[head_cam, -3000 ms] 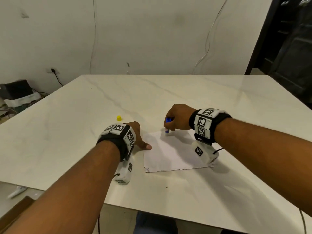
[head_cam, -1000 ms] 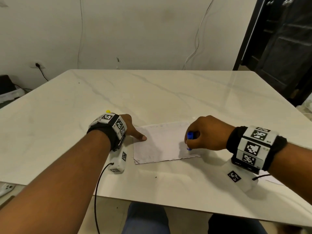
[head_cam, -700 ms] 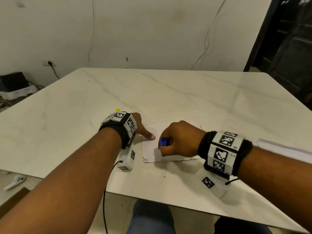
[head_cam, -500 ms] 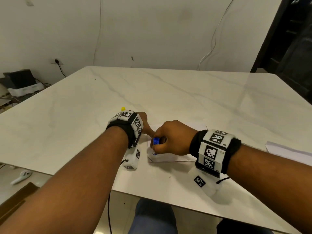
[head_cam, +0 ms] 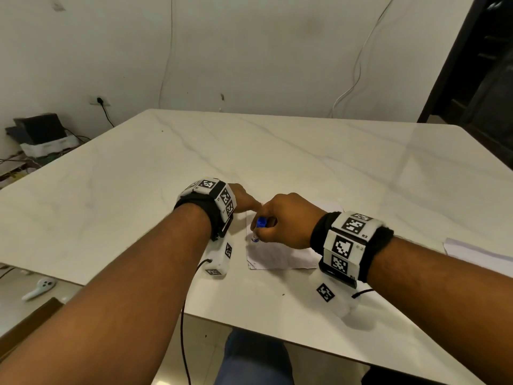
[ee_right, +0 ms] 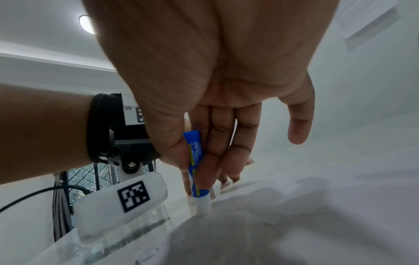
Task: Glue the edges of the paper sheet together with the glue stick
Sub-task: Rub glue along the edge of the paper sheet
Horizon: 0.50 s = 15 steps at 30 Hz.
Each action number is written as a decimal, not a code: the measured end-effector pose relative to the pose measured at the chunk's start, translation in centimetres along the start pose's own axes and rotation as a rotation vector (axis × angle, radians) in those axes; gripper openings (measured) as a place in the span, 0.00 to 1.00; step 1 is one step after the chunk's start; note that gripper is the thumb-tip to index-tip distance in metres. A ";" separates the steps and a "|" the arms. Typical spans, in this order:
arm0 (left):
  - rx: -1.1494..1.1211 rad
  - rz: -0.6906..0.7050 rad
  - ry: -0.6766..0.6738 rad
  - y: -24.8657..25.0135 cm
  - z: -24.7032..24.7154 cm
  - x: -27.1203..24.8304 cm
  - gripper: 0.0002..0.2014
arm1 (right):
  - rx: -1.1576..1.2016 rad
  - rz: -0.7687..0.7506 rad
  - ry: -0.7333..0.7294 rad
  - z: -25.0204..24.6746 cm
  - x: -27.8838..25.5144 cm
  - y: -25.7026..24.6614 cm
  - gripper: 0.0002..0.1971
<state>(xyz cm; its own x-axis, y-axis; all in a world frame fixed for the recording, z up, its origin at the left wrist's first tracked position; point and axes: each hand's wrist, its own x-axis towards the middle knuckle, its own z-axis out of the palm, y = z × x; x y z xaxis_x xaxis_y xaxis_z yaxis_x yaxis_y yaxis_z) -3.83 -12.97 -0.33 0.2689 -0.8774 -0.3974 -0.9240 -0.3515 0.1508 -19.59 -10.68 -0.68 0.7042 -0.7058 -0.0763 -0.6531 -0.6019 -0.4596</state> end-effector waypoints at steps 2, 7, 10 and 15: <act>-0.038 -0.015 0.013 -0.1 -0.2 -0.1 0.27 | -0.019 0.017 0.014 -0.1 0.7 0.0 0.11; -0.037 0.004 0.011 0.2 -0.4 -0.5 0.20 | -0.039 0.091 0.047 -0.9 2.6 0.3 0.09; -0.047 0.003 0.021 0.2 -0.3 -0.5 0.12 | -0.016 0.123 0.061 -1.4 3.6 0.5 0.05; -0.004 0.024 0.016 0.1 -0.3 -0.3 0.13 | 0.018 0.150 0.094 -1.5 4.4 1.0 0.06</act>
<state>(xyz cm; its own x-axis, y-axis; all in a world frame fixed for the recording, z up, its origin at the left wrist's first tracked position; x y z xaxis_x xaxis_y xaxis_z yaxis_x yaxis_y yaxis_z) -3.94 -12.85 0.08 0.2510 -0.8905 -0.3796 -0.9292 -0.3316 0.1634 -17.51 -14.96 -0.14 0.5697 -0.8195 -0.0625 -0.7432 -0.4812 -0.4648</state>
